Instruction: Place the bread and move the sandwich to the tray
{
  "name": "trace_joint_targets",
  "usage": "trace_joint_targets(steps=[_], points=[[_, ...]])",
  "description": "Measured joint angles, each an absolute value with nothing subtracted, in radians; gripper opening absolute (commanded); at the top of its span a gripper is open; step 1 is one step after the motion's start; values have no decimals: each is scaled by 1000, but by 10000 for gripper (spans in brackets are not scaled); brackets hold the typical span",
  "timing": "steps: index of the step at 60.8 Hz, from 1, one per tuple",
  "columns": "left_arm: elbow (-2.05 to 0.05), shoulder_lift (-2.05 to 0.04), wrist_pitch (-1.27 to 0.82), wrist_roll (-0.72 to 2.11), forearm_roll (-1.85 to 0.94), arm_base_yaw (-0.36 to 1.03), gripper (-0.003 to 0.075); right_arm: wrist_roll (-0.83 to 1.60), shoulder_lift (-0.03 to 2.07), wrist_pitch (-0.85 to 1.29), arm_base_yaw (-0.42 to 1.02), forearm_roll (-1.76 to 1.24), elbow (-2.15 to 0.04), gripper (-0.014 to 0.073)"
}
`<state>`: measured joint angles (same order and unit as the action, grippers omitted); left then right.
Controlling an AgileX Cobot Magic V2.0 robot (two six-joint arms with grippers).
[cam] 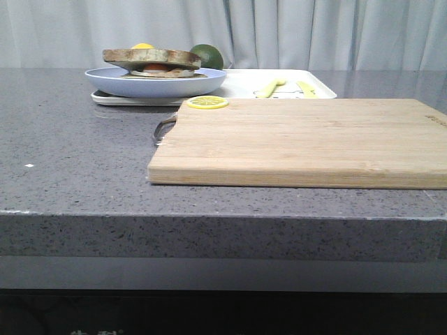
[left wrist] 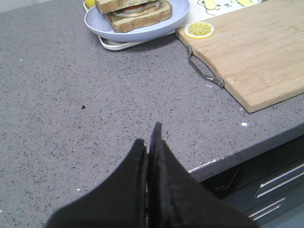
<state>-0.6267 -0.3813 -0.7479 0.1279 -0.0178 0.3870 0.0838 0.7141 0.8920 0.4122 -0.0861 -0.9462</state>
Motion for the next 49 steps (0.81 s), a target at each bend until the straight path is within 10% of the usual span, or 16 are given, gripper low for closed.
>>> trace_joint_targets(steps=[49], points=[[-406, -229, -388, 128, 13, 274, -18, 84, 714, 894, 412, -86, -946, -69]])
